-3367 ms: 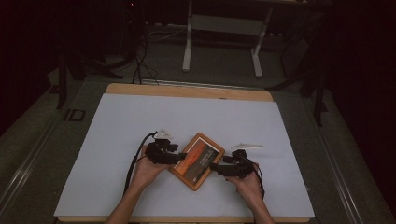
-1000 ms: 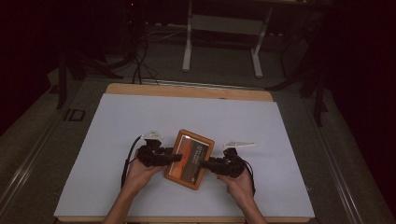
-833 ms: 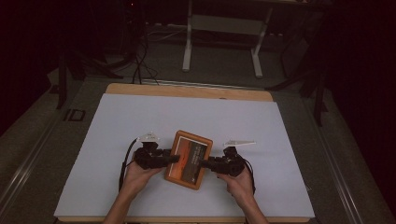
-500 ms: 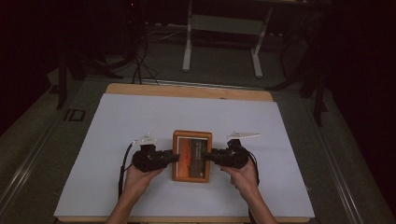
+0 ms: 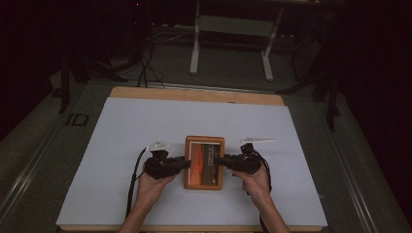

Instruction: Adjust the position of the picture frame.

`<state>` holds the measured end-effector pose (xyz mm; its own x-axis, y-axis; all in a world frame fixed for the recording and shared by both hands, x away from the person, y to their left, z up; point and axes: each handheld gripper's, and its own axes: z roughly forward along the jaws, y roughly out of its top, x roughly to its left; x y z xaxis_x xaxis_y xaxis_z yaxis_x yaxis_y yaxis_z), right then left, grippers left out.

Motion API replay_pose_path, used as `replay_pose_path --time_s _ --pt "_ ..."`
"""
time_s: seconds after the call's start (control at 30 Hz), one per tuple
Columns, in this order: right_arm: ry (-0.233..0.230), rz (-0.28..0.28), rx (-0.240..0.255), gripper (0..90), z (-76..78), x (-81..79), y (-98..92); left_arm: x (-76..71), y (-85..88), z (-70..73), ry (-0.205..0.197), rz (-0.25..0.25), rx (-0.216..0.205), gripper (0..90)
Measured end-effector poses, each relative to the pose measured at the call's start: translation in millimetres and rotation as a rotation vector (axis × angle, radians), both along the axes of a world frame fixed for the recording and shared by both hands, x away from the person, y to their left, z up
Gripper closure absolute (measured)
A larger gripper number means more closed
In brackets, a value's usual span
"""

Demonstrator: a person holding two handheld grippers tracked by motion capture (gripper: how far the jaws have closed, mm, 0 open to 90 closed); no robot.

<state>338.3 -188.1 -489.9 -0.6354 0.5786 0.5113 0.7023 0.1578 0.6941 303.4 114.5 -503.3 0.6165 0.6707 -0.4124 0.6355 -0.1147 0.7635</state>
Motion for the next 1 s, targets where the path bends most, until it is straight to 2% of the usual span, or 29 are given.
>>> replay_pose_path --time_s 0.23,0.37,0.4,0.63,0.87,0.93,1.0 --pt "0.014 -0.021 0.010 59.7 -6.9 3.5 -1.6 4.1 -3.0 -2.3 0.024 0.020 -0.003 65.9" --pt "0.017 -0.033 0.013 59.5 -9.6 5.8 -0.3 5.3 -5.7 -4.0 0.013 0.027 0.025 62.8" --pt "0.031 -0.041 0.020 59.4 -11.6 8.0 -0.1 5.7 -6.3 -4.7 0.010 0.027 0.031 62.8" --pt "0.058 -0.050 0.010 57.5 -15.5 14.4 1.5 9.7 -8.1 -8.7 0.021 0.037 0.033 60.0" --pt "0.082 -0.077 -0.027 53.7 -18.6 19.1 7.4 16.1 -9.2 -15.4 0.057 0.053 0.022 57.3" --pt "0.094 -0.088 -0.032 52.9 -21.8 21.5 8.0 19.1 -9.8 -18.6 0.077 0.058 0.016 55.9" --pt "0.109 -0.101 -0.043 52.4 -24.7 23.1 8.9 23.1 -8.7 -22.2 0.115 0.065 0.002 55.1"
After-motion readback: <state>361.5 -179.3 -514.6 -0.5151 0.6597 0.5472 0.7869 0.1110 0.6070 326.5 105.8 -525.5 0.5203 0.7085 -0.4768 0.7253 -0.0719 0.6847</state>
